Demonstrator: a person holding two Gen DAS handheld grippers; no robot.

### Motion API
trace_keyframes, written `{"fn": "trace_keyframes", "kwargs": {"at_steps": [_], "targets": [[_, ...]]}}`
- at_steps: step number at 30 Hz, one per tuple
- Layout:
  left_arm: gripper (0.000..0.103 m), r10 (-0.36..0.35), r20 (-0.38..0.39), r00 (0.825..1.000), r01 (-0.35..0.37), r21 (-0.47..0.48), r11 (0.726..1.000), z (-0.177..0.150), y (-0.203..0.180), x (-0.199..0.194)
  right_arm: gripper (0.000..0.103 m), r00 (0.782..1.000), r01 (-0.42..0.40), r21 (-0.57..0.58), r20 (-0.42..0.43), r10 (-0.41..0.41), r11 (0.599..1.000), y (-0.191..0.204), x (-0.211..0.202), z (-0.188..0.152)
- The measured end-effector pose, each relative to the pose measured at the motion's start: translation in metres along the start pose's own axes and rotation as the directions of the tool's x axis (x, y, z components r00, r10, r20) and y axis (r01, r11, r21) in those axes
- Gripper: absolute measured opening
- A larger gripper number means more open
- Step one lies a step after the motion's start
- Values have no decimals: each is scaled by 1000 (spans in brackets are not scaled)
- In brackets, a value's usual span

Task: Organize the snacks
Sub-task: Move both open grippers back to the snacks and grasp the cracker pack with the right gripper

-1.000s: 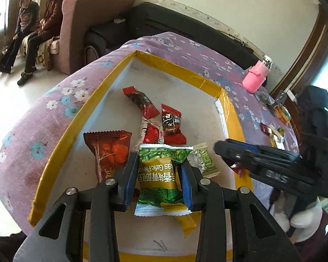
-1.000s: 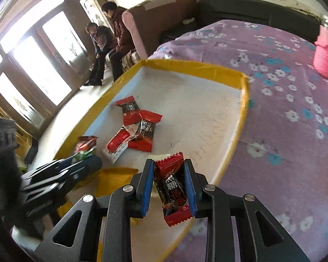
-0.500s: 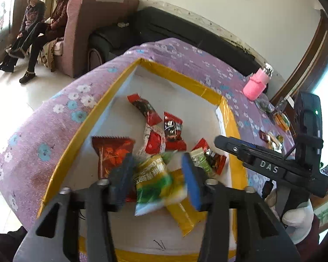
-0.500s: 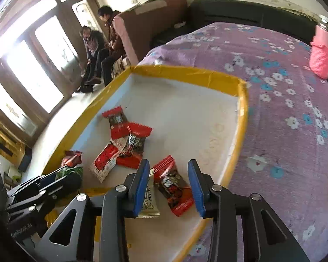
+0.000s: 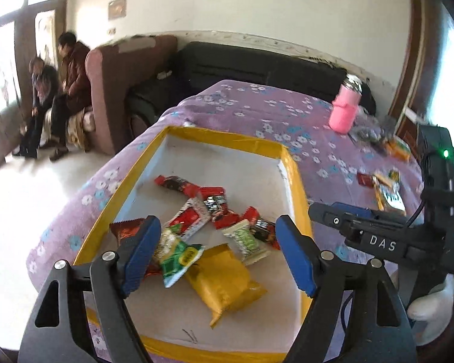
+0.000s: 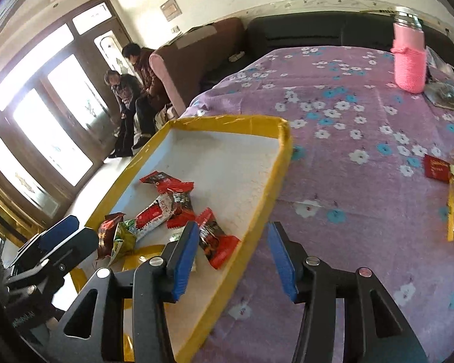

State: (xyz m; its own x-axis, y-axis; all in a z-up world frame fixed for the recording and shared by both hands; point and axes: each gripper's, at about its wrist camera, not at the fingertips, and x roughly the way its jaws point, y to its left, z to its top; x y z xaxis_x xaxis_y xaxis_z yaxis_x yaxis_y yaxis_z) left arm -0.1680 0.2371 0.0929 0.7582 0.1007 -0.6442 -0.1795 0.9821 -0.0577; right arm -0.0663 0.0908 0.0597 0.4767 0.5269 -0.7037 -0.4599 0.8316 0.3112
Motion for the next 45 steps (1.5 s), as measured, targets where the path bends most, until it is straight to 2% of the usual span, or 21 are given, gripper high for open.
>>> {"fn": "trace_keyframes", "kwargs": {"at_steps": [5, 13, 29, 33, 36, 40, 42, 45], "targets": [[79, 23, 3, 1000, -23, 105, 994, -2, -37, -4, 51, 1000, 19, 34, 21, -19, 999, -26, -16, -6], [79, 3, -32, 999, 4, 211, 978, -6, -84, 0, 52, 997, 58, 111, 46, -64, 992, -73, -40, -17], [78, -2, -63, 998, 20, 294, 956, -9, -127, 6, 55, 988, 108, 241, 84, -131, 964, -148, -76, -33], [78, -30, -94, 995, 56, 289, 956, -8, -135, 11, 56, 986, 116, 262, 89, -144, 958, -161, -82, -33], [78, -108, -153, 982, 143, 245, 959, -5, -141, 18, 56, 981, 132, 286, 100, -166, 949, -175, -90, -31], [78, -238, -252, 938, 282, 156, 947, -8, -155, 37, 56, 968, 160, 347, 127, -216, 924, -203, -107, -27], [78, -270, -284, 920, 317, 137, 938, -15, -163, 47, 56, 960, 180, 383, 135, -247, 906, -220, -115, -27], [78, -287, -311, 906, 342, 142, 929, -26, -174, 57, 57, 950, 205, 421, 132, -283, 883, -240, -119, -28]]}}
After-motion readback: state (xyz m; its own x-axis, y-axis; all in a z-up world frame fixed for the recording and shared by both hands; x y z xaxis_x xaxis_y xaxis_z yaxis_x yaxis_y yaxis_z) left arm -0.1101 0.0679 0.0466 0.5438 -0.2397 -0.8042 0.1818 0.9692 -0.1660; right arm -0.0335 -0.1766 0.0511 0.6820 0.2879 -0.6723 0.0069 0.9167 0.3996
